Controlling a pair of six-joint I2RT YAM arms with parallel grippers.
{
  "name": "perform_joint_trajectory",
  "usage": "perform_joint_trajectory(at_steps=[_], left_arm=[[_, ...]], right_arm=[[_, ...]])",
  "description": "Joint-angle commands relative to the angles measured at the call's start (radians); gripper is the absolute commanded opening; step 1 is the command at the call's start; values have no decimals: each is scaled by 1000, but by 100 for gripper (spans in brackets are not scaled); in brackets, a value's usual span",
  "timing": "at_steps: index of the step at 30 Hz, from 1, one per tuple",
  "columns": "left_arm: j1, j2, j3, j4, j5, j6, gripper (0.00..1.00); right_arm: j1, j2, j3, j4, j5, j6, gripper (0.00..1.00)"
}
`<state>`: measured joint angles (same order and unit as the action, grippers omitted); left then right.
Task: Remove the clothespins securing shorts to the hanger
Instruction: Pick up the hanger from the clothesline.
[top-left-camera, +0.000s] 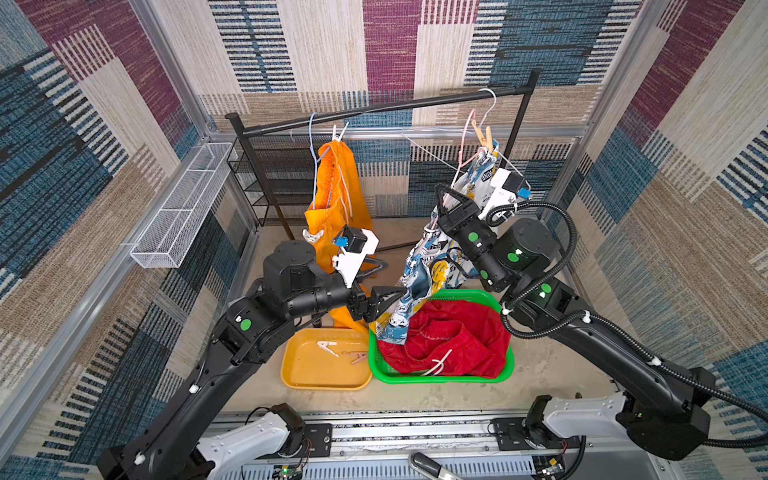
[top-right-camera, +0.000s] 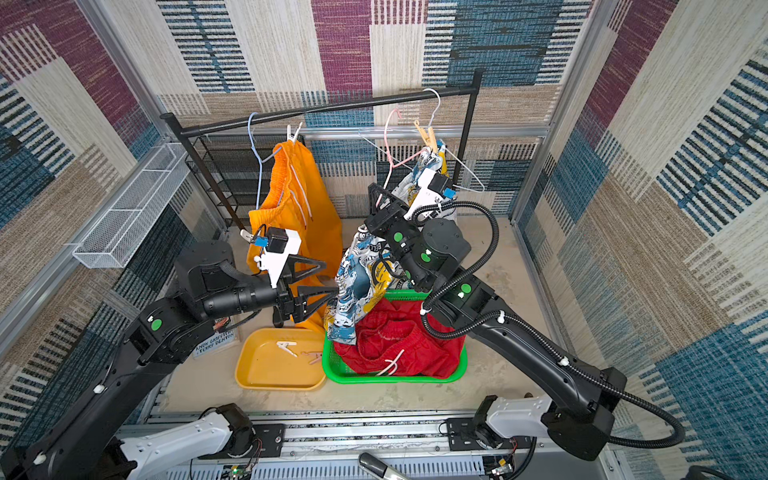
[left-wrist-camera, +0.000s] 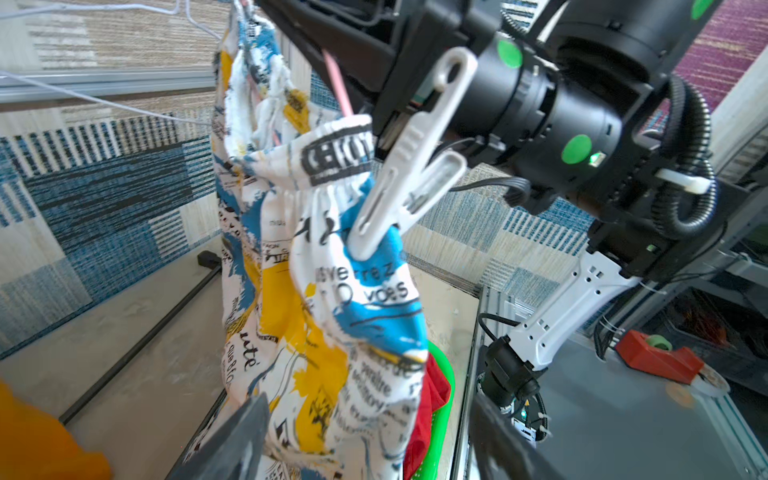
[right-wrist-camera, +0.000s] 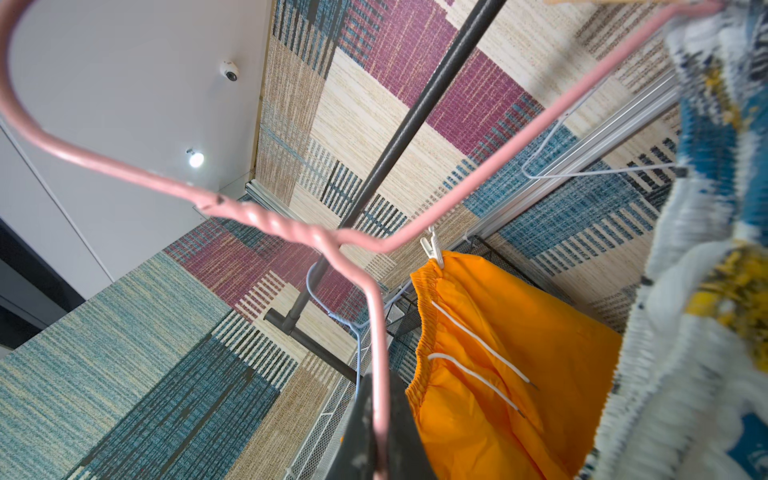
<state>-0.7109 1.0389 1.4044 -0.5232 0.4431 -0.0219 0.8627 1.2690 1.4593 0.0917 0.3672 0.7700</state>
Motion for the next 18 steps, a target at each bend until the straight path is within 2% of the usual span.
perform_joint_trajectory(at_steps=[1,6,11,15,18], left_arm=[[-31,20,31,24,-69,76,77],[-83,53,68,11,-163,120,73],[-136,96,111,-5,-313,158,66],[-158,126,132,-9,-386,177,56],[-169,149,156,-34,-423,190,41]], right_arm=[[0,-5,-3,40,7,-2,6],[0,-6,-8,40,14,-5,6],[-1,-7,-14,40,18,-6,6],[0,-10,-19,39,19,-6,7],[-1,-12,-20,36,25,-11,7]])
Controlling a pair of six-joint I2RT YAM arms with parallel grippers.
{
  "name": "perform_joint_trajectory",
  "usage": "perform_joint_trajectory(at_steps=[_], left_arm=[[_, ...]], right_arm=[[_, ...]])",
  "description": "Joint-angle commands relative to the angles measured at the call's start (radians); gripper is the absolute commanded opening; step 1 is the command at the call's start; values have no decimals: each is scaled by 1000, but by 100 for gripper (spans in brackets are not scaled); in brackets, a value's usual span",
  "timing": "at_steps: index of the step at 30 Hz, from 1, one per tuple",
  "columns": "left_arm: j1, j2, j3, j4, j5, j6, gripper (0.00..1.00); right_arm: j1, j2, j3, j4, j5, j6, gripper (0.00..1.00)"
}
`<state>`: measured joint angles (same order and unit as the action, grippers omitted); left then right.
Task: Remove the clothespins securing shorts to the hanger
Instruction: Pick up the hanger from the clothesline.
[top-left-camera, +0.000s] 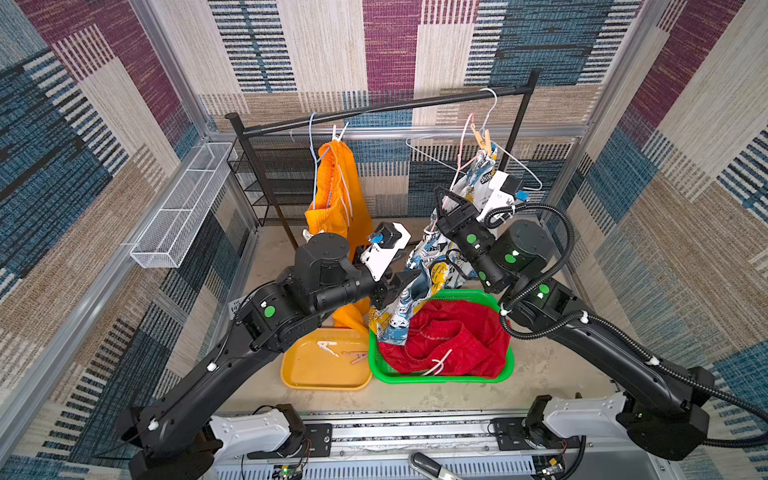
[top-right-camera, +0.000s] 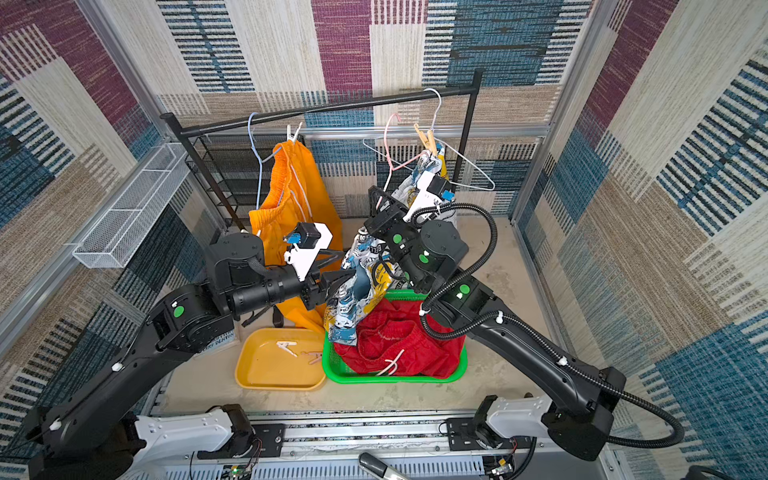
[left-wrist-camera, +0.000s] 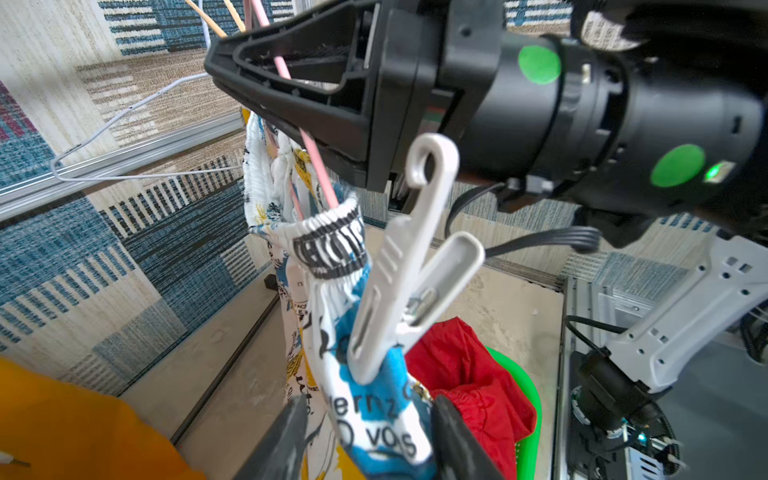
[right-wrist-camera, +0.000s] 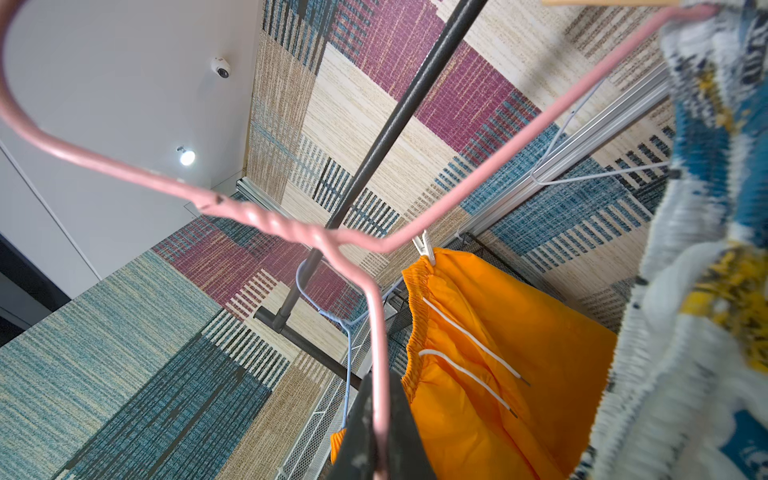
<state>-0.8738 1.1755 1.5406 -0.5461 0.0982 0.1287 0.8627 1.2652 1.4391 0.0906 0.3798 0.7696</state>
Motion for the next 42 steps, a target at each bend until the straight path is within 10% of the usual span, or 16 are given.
perform_joint_trajectory(at_steps=[1,12,18,29,42], left_arm=[[-9,16,27,-17,-81,46,39],[-27,34,55,-67,-154,75,0],[-26,17,48,-70,-195,82,0],[-8,-15,30,-51,-300,49,0],[70,-30,93,-48,-143,19,0]], right_arm=[[0,-9,-2,38,16,-13,7],[-1,-1,-8,38,34,-21,9],[-1,11,5,22,28,-35,15],[0,-27,-8,-55,-60,-143,56],[-15,-224,-44,-249,20,-400,77]])
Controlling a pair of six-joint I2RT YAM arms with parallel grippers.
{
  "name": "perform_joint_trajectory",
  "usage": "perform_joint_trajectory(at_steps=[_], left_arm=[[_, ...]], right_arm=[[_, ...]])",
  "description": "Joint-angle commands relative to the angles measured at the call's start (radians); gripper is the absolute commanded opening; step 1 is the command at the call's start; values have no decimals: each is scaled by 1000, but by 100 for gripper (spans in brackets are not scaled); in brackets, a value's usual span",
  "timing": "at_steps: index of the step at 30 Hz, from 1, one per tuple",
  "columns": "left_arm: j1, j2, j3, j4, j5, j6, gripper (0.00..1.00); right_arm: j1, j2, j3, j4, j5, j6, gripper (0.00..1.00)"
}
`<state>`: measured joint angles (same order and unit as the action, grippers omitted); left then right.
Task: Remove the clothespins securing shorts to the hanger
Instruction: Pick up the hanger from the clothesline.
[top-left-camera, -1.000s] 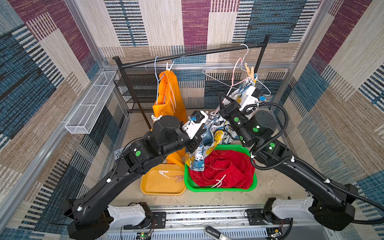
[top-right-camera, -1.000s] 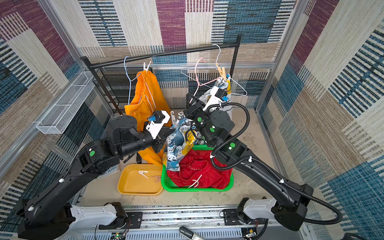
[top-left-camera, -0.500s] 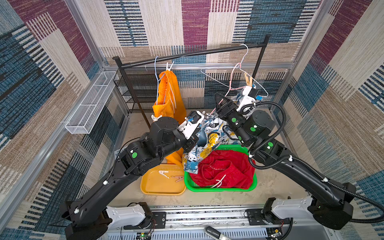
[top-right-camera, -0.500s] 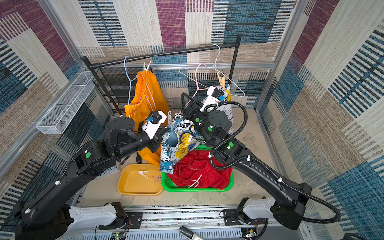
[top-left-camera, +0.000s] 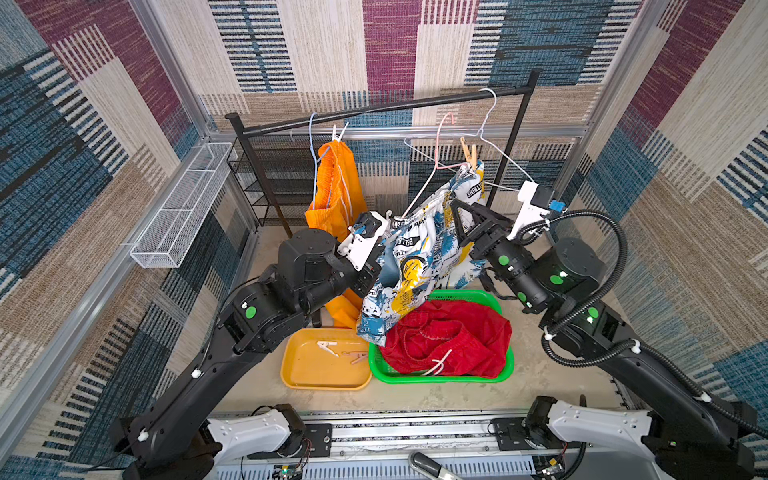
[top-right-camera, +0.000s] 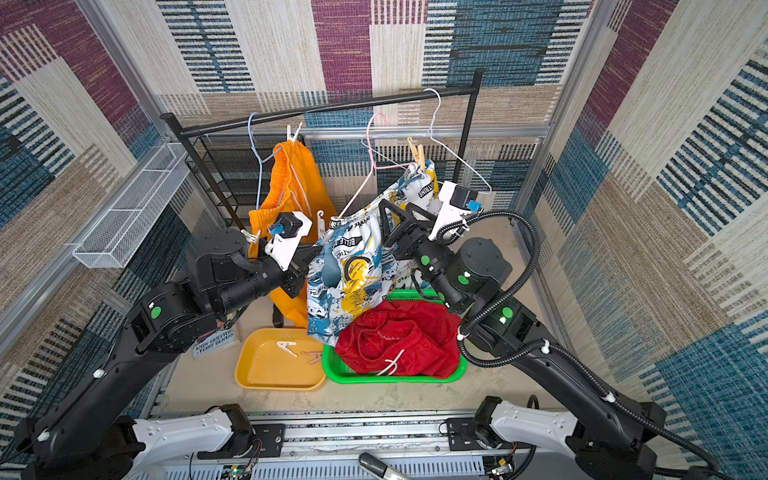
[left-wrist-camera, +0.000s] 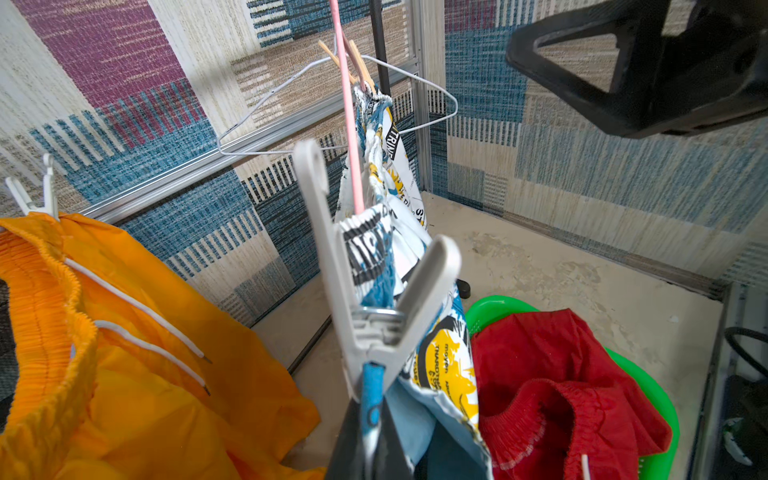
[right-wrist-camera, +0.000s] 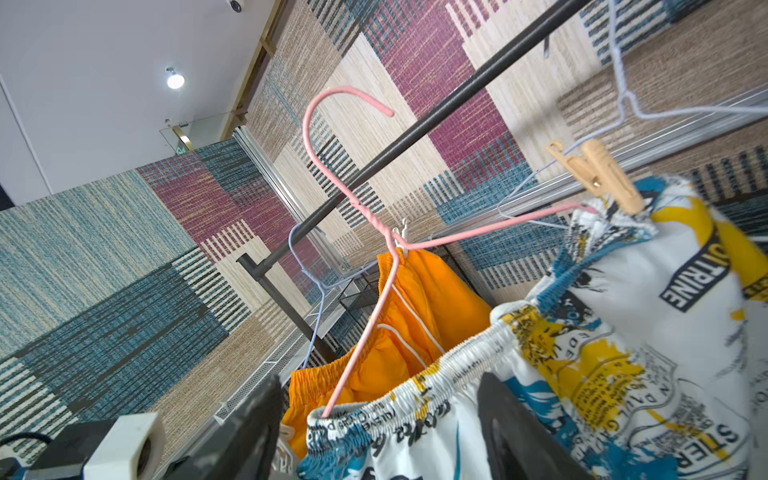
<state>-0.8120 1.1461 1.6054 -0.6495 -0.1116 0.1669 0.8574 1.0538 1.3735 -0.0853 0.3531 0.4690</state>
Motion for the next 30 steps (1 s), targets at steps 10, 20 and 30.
perform_joint_trajectory(at_steps=[10,20,30], left_arm=[[25,10,165,20,182,-13,0],[26,16,265,5,286,-37,0],[25,33,338,7,394,-75,0]], right_arm=[[-311,-32,-58,-187,-118,-28,78],[-516,-88,-249,-151,-197,53,77],[-811,-71,-399,-110,-425,136,77]])
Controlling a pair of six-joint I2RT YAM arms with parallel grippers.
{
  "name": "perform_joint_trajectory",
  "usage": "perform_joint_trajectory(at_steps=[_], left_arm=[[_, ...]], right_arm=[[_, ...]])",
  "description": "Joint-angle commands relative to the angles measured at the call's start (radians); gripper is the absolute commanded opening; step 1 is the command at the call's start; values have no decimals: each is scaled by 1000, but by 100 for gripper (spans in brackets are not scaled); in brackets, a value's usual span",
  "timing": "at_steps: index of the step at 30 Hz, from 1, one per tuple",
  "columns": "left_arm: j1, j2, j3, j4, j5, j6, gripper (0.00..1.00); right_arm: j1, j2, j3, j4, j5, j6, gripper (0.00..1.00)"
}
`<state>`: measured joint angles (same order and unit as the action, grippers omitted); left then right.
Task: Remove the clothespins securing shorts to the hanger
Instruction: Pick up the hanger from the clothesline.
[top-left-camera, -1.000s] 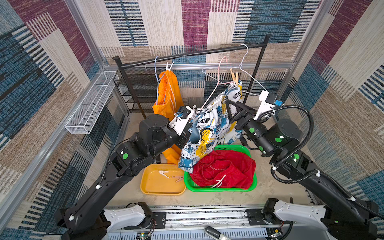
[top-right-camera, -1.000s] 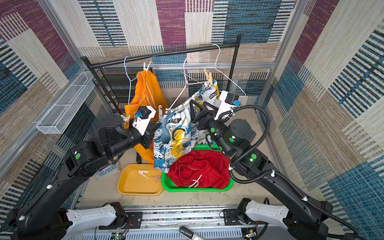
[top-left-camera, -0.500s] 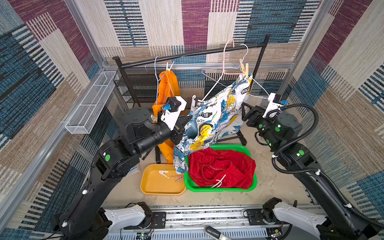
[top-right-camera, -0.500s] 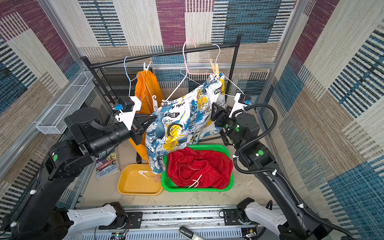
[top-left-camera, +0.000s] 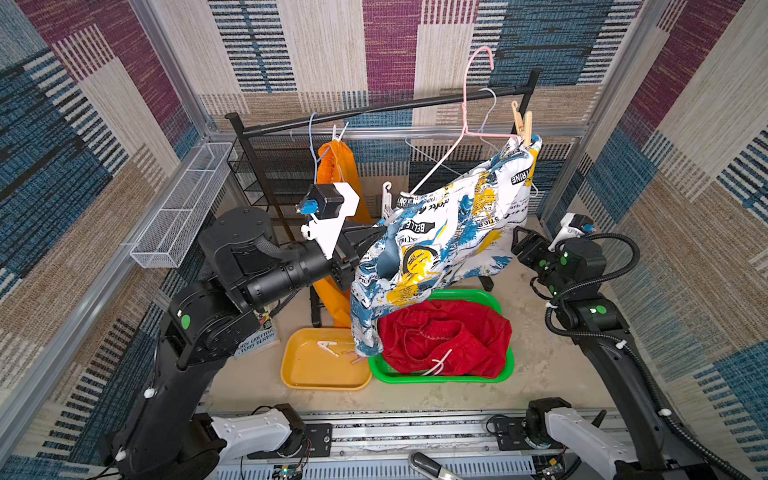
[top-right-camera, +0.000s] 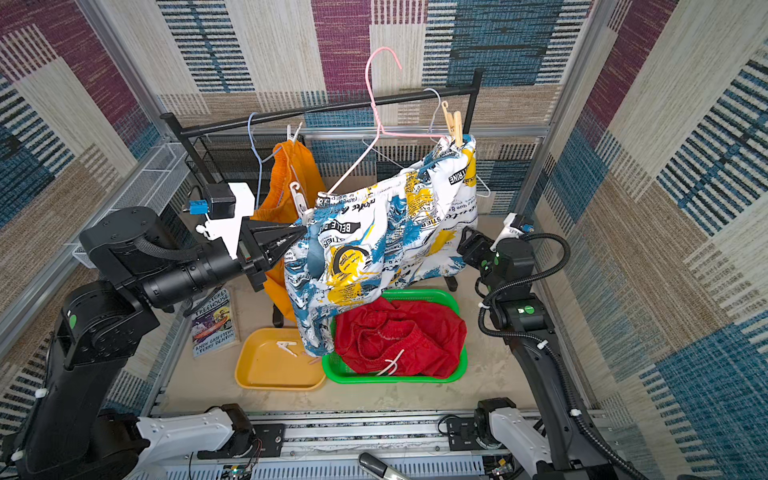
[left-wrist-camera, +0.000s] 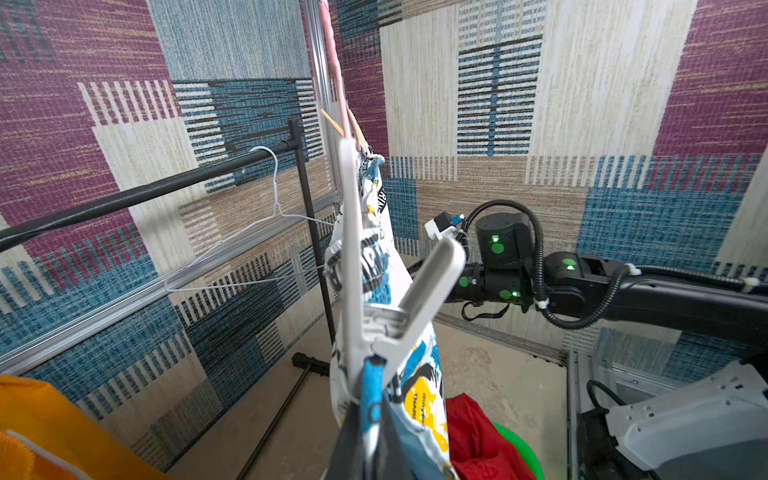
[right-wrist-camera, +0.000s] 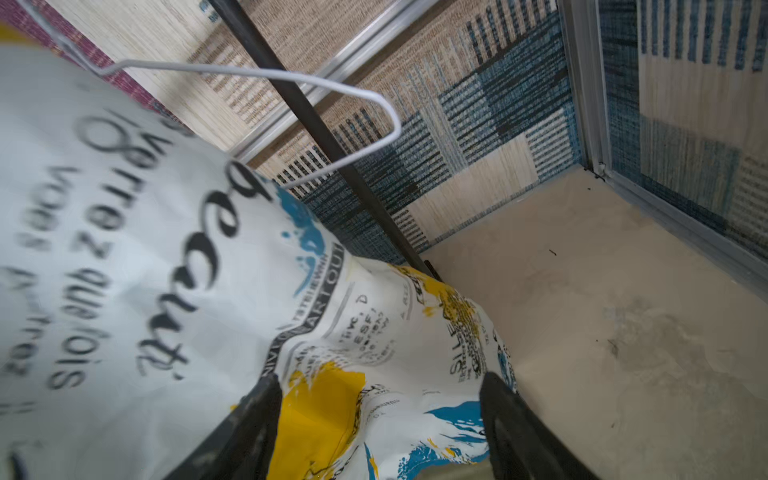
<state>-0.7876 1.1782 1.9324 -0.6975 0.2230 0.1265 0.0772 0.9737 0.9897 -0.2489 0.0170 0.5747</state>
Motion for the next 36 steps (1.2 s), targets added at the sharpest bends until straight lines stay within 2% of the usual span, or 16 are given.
perform_joint_trajectory(at_steps=[1,6,15,18,25,30,33,36], left_arm=[[1,-1,9,64,74,-42,0],[1,7,-4,122,128,-84,0],[1,68,-1,224,211,-139,0],[2,80,6,246,232,-155,0],[1,57,-36,276,254,-171,0],[1,26,-116,308,238,-168,0],[1,18,-155,337,238,-165,0],[1,15,-184,368,240,-164,0]], right_arm=[[-51,16,-25,60,-107,35,77],[-136,51,-25,60,-145,45,77],[-411,68,-62,80,-319,55,78],[-471,100,-75,109,-386,52,78],[-477,185,-21,116,-495,-32,78],[-473,166,-13,132,-597,-74,77],[-437,159,-8,134,-652,-104,75],[-364,142,2,116,-655,-138,74]])
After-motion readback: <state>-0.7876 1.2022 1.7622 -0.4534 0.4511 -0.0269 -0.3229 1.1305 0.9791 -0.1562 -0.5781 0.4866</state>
